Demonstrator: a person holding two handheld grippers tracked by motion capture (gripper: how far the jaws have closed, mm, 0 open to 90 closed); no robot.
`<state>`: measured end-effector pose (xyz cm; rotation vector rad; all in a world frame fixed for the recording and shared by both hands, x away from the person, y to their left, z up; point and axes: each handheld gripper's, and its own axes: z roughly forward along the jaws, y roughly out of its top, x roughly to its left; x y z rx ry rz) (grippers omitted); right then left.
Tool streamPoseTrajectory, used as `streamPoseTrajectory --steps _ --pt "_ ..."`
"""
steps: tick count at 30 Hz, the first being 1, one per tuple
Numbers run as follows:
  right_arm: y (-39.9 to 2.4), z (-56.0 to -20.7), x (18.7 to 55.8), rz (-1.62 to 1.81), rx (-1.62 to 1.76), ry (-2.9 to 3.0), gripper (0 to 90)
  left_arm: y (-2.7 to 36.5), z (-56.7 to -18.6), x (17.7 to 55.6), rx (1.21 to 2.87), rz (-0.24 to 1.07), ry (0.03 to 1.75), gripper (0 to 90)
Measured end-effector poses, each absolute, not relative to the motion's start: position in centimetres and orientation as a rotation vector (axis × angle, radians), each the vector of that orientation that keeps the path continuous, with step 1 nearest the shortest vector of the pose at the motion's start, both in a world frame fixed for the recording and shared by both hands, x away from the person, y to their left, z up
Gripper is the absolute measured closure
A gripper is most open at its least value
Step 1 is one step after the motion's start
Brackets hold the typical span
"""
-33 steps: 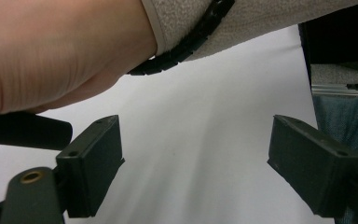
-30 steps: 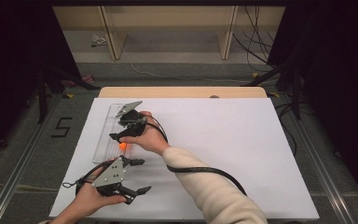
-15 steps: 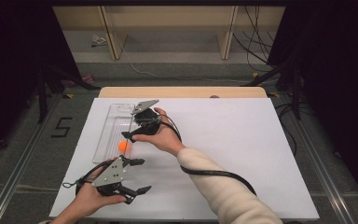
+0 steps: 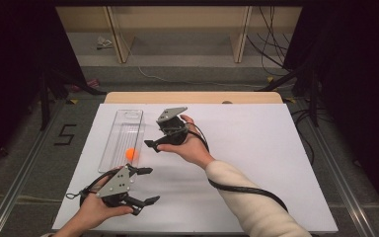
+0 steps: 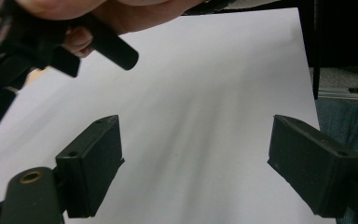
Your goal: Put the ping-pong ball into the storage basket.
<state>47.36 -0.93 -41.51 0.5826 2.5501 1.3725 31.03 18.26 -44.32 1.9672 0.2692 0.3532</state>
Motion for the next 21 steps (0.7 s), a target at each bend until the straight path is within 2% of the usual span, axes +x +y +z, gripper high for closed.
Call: streamPoseTrajectory --steps 21 --pt "-8.3 -41.6 45.2 1.382 0.698 2.471 16.0 18.4 -44.3 31.2 1.96 0.361 0.283 16.8"
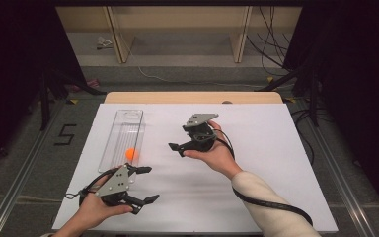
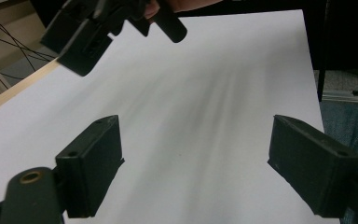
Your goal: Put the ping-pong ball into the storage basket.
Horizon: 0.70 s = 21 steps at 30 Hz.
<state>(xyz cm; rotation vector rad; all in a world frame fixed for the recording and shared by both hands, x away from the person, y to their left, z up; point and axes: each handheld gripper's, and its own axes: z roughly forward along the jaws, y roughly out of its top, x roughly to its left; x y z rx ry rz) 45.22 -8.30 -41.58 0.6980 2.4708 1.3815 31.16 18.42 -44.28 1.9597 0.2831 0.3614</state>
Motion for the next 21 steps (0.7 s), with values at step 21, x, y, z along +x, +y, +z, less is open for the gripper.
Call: streamPoseTrajectory --steps 21 --pt "-14.8 -41.9 42.2 1.39 0.779 2.387 16.0 18.5 -44.2 31.2 1.955 0.366 0.297 16.8"
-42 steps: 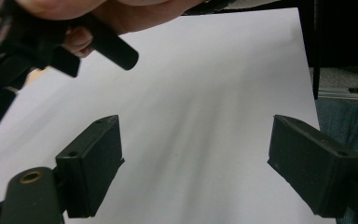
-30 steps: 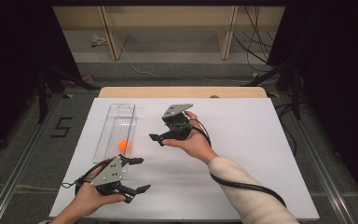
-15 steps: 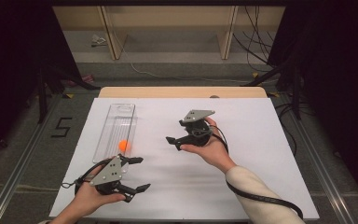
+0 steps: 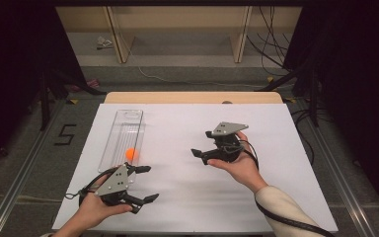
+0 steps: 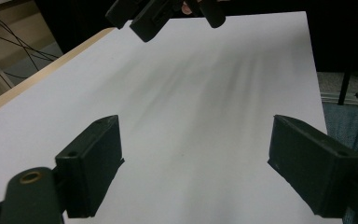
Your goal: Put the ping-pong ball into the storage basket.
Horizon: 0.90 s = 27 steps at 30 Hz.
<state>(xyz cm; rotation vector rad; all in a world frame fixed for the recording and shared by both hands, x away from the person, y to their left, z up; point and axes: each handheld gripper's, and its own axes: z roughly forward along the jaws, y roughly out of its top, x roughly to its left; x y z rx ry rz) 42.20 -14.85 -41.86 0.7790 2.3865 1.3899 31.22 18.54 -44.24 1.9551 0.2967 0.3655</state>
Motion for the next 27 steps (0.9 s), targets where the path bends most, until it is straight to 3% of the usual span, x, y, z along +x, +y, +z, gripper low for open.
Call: streamPoseTrajectory --steps 27 --pt "-21.5 -41.9 38.7 1.378 0.873 2.315 16.0 18.7 -44.2 31.3 1.945 0.373 0.31 16.7"
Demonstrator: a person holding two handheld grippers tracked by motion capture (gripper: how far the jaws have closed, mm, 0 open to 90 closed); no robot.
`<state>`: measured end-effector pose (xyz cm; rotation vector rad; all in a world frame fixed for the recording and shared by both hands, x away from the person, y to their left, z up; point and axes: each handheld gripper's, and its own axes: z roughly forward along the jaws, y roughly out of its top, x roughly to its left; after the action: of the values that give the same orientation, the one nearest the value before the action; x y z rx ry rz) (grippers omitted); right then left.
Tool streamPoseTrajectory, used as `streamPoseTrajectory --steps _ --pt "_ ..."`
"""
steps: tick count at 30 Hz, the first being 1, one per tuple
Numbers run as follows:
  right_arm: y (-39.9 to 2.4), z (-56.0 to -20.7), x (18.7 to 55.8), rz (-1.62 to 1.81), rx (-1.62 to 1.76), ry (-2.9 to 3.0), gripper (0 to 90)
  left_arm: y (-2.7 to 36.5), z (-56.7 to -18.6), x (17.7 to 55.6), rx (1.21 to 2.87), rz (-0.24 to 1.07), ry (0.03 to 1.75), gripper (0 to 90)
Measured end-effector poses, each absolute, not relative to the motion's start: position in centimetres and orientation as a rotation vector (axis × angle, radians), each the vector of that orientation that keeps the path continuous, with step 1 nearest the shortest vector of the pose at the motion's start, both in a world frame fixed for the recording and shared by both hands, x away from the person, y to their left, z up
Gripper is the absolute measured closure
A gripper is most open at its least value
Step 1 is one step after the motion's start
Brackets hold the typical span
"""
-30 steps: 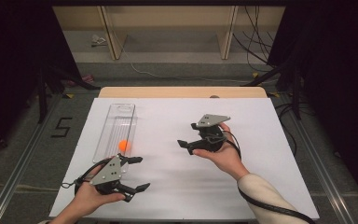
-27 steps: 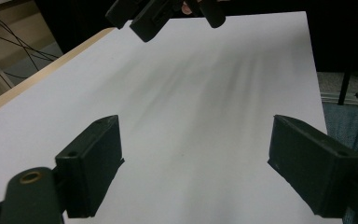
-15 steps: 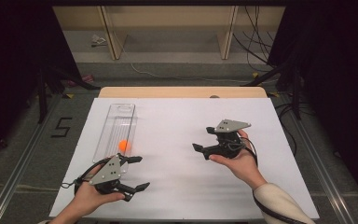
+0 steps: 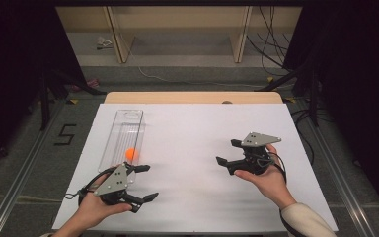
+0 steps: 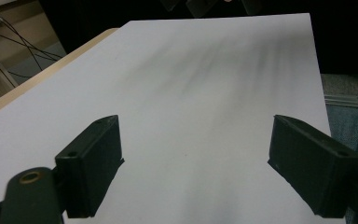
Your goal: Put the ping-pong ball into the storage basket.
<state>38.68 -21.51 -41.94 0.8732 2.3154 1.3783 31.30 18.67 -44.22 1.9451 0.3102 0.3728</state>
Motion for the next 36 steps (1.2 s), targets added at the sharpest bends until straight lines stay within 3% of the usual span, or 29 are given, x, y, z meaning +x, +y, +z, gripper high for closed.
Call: streamPoseTrajectory --steps 36 --pt "-26.6 -42.5 34.7 1.372 0.951 2.289 16.0 19.0 -44.3 31.5 1.935 0.384 0.34 16.7"
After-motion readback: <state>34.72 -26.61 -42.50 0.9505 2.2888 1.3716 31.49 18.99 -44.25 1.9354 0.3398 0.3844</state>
